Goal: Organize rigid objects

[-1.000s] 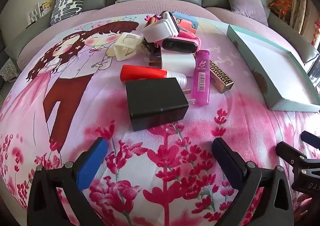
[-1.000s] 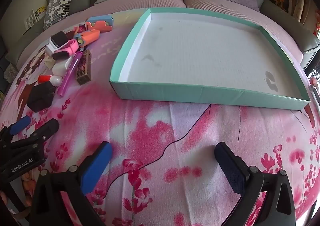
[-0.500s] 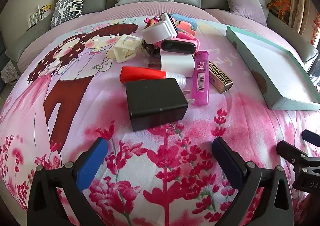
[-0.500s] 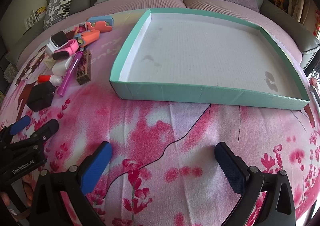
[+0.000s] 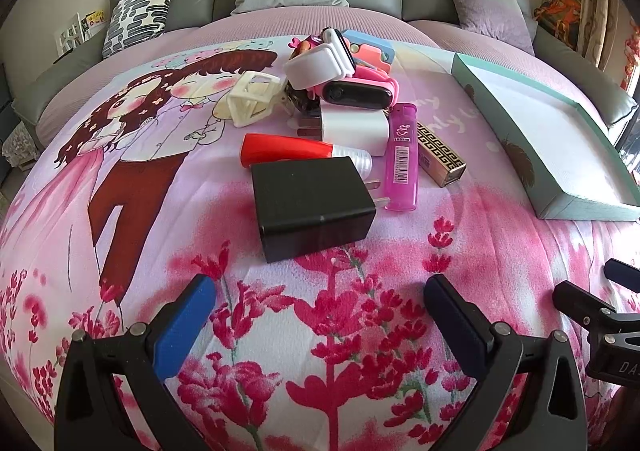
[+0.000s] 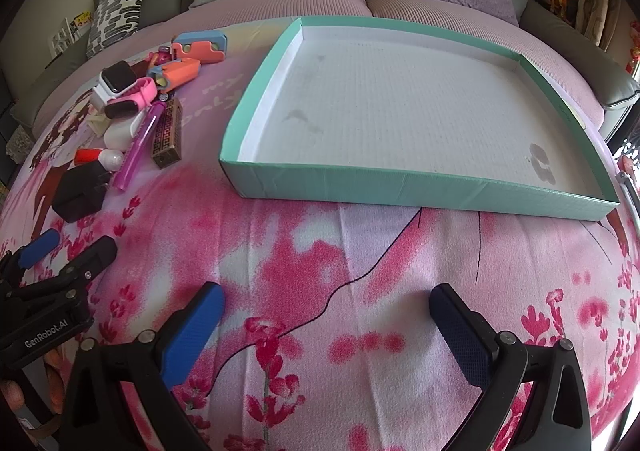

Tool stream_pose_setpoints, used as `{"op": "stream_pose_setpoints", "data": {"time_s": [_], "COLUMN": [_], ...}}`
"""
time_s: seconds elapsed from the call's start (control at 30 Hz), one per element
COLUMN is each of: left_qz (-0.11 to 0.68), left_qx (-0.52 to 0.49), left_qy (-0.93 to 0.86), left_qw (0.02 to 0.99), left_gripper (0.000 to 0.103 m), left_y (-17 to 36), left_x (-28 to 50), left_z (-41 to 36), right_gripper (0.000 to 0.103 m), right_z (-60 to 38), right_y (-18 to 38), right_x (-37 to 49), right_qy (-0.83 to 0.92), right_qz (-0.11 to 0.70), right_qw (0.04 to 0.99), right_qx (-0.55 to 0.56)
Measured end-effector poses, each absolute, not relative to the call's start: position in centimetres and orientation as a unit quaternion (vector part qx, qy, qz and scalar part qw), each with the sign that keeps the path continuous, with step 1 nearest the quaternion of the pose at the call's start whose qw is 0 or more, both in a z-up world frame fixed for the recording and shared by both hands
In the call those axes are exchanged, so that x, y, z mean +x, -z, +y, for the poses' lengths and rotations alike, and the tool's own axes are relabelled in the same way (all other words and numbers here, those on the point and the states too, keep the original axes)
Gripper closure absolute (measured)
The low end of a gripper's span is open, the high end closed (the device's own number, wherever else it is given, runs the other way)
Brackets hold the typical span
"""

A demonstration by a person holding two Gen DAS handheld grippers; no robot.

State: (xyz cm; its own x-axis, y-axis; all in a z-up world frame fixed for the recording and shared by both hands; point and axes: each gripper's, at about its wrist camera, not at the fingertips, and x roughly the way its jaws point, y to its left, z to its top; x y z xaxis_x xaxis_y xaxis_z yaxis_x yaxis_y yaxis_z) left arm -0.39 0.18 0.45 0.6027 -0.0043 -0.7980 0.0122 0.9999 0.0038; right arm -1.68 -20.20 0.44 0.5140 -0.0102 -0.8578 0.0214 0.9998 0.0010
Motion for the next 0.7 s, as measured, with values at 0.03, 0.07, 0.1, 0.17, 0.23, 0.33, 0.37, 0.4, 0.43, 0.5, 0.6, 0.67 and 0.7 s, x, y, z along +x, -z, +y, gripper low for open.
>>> {"op": "stream_pose_setpoints", "data": {"time_s": [0.03,0.07,0.1,0.17,0.23,0.33,0.37,0.4,0.43,0.5,0.6,0.67,0.7], "left_qz": [0.445,0.445,0.444,0.444,0.444,0.444,0.444,0.444,0.444,0.443,0.443,0.443,0.443], "left_qx": [0.005,0.005,0.005,0.005,0.006,0.005,0.005,0.005,0.005,0.006,0.005,0.006,0.005], "left_qy": [0.004,0.004,0.005,0.005,0.005,0.005,0.005,0.005,0.005,0.005,0.005,0.004,0.005], "left_qw": [0.895,0.896,0.896,0.896,0.896,0.896,0.896,0.896,0.896,0.896,0.896,0.896,0.896], "left_gripper": [0.000,0.000,0.000,0.000,0.000,0.000,0.000,0.000,0.000,0.000,0.000,0.000,0.000], "left_y": [-0.47,-0.48,-0.50,-0.49,-0.50,-0.48,-0.46,-0.47,-0.46,-0.43,-0.42,-0.43,-0.41], "left_x": [-0.34,-0.44,-0.56,-0.57,-0.54,-0.58,-0.62,-0.60,-0.60,-0.67,-0.69,-0.66,-0.70], "left_z": [0.13,0.17,0.23,0.17,0.19,0.15,0.16,0.16,0.16,0.15,0.15,0.12,0.17], "right_gripper": [0.000,0.000,0.000,0.000,0.000,0.000,0.000,0.000,0.000,0.000,0.000,0.000,0.000], "right_z": [-20.21,-20.18,-20.21,-20.21,-20.19,-20.22,-20.22,-20.20,-20.22,-20.21,-20.18,-20.21,-20.20], "right_y": [-0.44,-0.43,-0.43,-0.43,-0.43,-0.43,-0.43,-0.42,-0.43,-0.42,-0.42,-0.43,-0.42], "right_x": [-1.68,-1.68,-1.69,-1.69,-1.70,-1.70,-1.71,-1.71,-1.71,-1.71,-1.72,-1.72,-1.72], "right_qy": [0.009,0.009,0.009,0.009,0.009,0.009,0.009,0.009,0.009,0.009,0.009,0.009,0.009], "right_qz": [0.493,0.493,0.493,0.493,0.493,0.492,0.492,0.493,0.492,0.492,0.492,0.492,0.492], "right_qw": [0.870,0.870,0.870,0.870,0.870,0.870,0.870,0.870,0.870,0.870,0.870,0.870,0.870], "right_qx": [0.006,0.006,0.006,0.006,0.006,0.006,0.006,0.006,0.006,0.006,0.006,0.005,0.005]}}
